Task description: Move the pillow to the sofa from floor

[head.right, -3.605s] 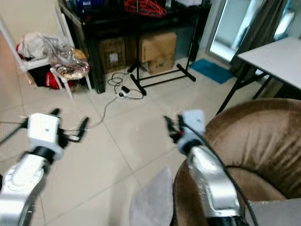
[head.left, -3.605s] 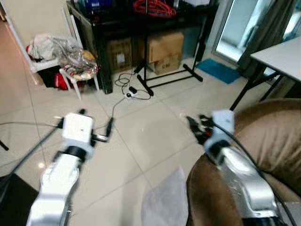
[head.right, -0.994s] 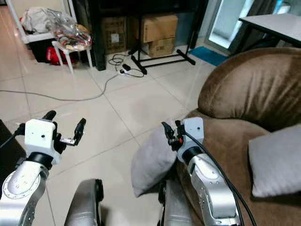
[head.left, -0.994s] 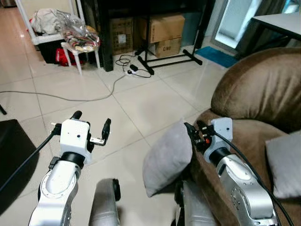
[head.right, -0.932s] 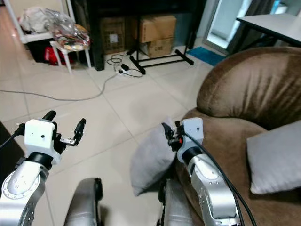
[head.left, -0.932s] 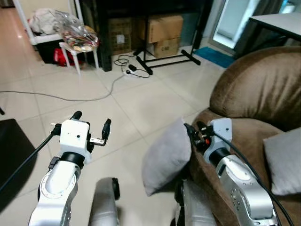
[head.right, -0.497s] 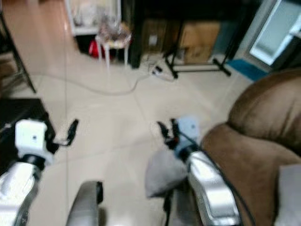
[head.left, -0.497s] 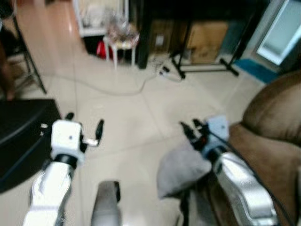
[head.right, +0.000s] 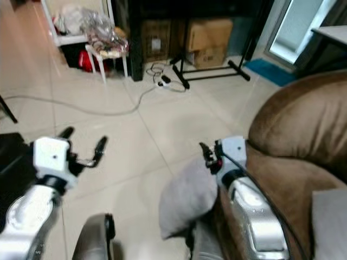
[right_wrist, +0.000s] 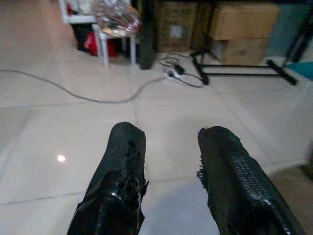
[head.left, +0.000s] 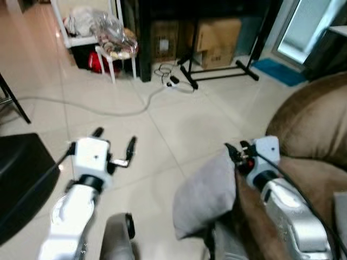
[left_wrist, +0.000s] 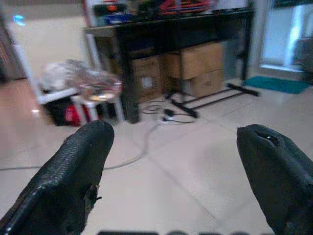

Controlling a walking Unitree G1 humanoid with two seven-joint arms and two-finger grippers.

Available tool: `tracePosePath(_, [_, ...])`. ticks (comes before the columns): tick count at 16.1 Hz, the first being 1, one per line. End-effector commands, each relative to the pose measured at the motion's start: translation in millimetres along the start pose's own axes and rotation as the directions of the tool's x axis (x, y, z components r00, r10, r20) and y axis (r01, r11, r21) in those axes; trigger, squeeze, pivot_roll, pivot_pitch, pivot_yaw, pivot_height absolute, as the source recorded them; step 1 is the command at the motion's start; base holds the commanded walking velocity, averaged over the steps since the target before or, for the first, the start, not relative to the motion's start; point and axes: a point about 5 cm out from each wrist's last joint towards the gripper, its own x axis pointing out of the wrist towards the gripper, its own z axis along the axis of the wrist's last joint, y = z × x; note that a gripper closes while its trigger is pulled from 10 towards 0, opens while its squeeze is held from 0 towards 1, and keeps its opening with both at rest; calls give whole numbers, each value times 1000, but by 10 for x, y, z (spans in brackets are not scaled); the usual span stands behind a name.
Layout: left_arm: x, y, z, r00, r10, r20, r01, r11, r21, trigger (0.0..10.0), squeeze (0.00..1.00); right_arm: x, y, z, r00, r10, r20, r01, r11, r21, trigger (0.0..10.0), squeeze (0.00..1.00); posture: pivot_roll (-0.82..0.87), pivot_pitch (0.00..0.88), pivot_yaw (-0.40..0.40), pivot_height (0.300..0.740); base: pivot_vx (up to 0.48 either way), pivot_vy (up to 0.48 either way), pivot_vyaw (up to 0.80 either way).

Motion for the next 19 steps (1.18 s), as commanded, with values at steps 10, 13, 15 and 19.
tracePosePath(10, [-16,-11,-43,1000,6,-21,-6,1000,20,10000,0,27,72,-23,998,69,1,-69,998,13,10000,0,3,0,-56,465,0,0,0])
tracePosePath(13, [-46,-62,-107,998,-38,-58,39,999,26,10000,0,88,108,-86,991,125,-41,-125,992,-10,10000,0,0,0,-58,445,0,0,0])
tracePosePath(15, [-76,-113,-214,987,-113,-113,118,992,46,10000,0,207,114,-196,982,151,-114,-152,988,2,10000,886,-1,0,-58,445,0,0,0])
tracePosePath(19, [-197,-123,-264,947,-252,-200,268,961,62,10000,0,579,88,-477,967,61,-248,-76,996,-52,10000,1000,21,40,-55,445,0,0,0])
